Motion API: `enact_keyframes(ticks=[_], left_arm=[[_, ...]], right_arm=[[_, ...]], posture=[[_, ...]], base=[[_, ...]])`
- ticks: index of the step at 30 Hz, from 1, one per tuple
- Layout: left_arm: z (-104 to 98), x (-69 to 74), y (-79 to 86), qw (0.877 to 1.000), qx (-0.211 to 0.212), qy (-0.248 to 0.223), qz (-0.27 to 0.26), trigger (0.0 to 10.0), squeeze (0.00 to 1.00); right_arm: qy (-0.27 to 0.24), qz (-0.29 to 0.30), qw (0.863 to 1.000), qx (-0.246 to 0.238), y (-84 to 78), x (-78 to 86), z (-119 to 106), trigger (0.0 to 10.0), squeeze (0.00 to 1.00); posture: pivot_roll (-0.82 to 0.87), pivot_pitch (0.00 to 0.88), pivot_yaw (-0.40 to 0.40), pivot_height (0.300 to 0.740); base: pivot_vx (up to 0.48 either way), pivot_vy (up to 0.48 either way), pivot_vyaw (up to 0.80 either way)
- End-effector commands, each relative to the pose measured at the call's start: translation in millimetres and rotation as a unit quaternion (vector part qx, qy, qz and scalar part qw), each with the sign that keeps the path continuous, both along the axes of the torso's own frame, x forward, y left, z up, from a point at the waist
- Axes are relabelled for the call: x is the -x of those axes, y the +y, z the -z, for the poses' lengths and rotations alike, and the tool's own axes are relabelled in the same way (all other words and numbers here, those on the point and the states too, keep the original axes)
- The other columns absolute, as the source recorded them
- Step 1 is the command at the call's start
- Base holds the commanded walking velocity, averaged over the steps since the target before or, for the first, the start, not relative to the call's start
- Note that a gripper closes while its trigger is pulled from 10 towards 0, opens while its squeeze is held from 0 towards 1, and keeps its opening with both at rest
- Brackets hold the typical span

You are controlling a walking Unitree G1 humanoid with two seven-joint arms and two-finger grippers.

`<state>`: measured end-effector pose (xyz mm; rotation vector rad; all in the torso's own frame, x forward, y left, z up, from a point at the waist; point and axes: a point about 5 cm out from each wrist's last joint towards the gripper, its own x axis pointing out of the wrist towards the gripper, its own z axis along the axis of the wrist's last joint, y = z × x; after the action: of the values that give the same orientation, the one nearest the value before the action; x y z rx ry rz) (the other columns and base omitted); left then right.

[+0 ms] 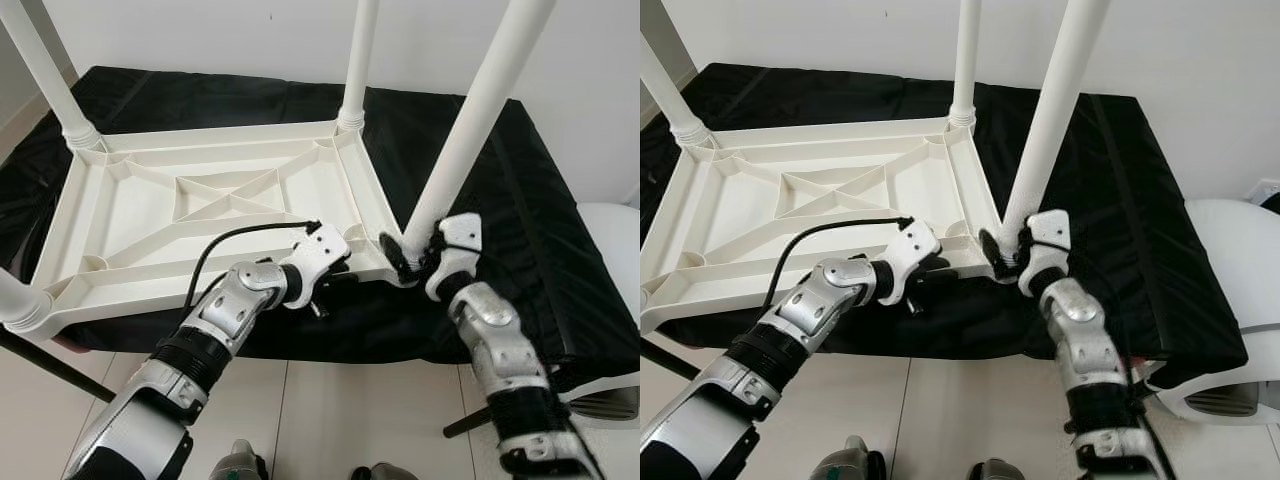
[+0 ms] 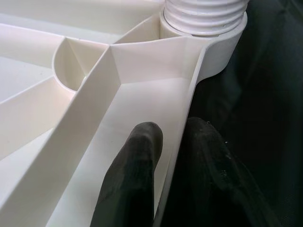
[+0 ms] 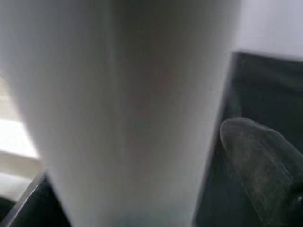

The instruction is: Building children table

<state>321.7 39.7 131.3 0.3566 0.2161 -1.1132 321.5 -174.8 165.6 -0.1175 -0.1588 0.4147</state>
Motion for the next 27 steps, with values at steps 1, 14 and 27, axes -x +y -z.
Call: enact_keyframes(ticks=[1, 14, 27], left_arm=[[2, 6.7, -5.5, 0.998, -0.006, 0.019, 0.06, 10.0, 0.0], [0, 5.2, -5.4, 0.998, -0.007, 0.016, 0.06, 10.0, 0.0], [-1, 5.2, -4.9, 0.998, -0.007, 0.016, 0.059, 10.0, 0.0]], right_arm=[[-0.006, -0.032, 0.999, -0.007, -1.3, 1.0, -3, 10.0, 0.0], [0.039, -0.201, 0.977, 0.052, -22.7, -5.5, -8, 10.0, 0.0], [0.059, -0.257, 0.962, 0.073, -27.7, -11.8, -5, 10.0, 0.0]], posture=[[-0.02, 0.015, 0.005, 0.74], [-0.02, 0.006, 0.012, 0.74], [-0.01, 0.012, 0.016, 0.74]], base=[[0.0, 0.0, 0.0], [0.0, 0.0, 0.0], [0.0, 0.0, 0.0]])
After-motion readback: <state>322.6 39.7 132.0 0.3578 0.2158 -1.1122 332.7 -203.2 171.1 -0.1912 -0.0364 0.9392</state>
